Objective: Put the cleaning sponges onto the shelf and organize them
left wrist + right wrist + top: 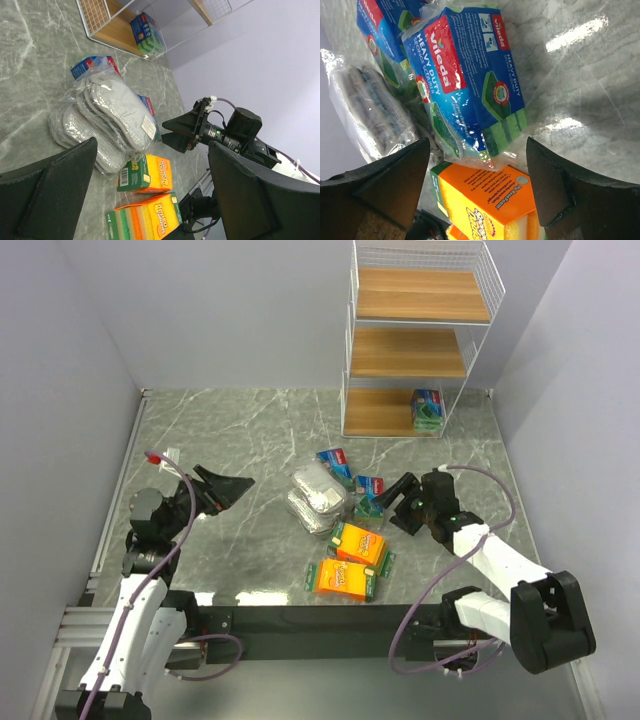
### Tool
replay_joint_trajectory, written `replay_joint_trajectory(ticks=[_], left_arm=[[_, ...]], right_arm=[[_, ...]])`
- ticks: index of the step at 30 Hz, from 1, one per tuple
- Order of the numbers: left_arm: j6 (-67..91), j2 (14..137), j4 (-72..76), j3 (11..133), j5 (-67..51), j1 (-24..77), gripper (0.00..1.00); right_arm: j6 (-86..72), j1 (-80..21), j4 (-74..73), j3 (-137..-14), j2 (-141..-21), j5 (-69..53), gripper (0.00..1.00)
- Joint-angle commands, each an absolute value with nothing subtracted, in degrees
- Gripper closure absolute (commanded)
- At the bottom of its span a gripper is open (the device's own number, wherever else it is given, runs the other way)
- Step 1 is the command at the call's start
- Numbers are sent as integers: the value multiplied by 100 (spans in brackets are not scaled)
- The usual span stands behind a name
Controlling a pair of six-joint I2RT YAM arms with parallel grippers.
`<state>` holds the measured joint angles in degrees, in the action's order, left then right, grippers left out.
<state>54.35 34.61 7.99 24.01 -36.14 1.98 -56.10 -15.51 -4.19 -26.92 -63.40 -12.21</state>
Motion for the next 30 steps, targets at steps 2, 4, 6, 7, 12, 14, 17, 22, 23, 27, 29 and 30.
replay_joint_trajectory(ticks=[2, 4, 6, 7, 12, 14, 17, 22, 23, 27, 29, 30], left_arm=[[5475, 3445, 1002, 2391, -3647, 220, 0], [5493, 3445, 1020, 2373, -3656, 220, 1], [5493, 3402, 985, 2373, -3639, 220, 1], [5476, 3384, 958, 2373, -3630, 211, 1], [5397, 3314, 844, 2364, -3586, 220, 1], [5414, 3348, 879, 2347, -3595, 220, 1], [5484, 3375, 984, 2312, -3621, 220, 0], [5467, 3296, 906, 2320, -3604, 220, 1], [5449, 3270, 853, 2320, -3586, 220, 0], [5423, 3243, 783, 2320, -3595, 220, 1], [5423, 3208, 730, 2347, -3595, 220, 0], [5397, 3191, 695, 2355, -3577, 220, 1]], right_arm=[[-5923, -1661, -176, -2672, -6495, -1396, 17], [-6020, -1740, -176, -2663, -6600, -1450, 17], [-6161, -1775, -71, -2558, -6609, -1572, 17], [-6239, -1775, -53, -2523, -6601, -1599, 17], [-6530, -1802, 368, -2198, -6460, -1784, 17], [-6679, -1854, 579, -2145, -6460, -1775, 17], [-7003, -1915, 1123, -2022, -6495, -1837, 17], [-7452, -2039, 1529, -1872, -6346, -1565, 17], [-7488, -2030, 1503, -1837, -6311, -1373, 17], [-7725, -2022, 1380, -1758, -6232, -1082, 17], [-7804, -2022, 1179, -1723, -6100, -897, 17], [-7831, -2013, 1134, -1705, -5934, -731, 17]])
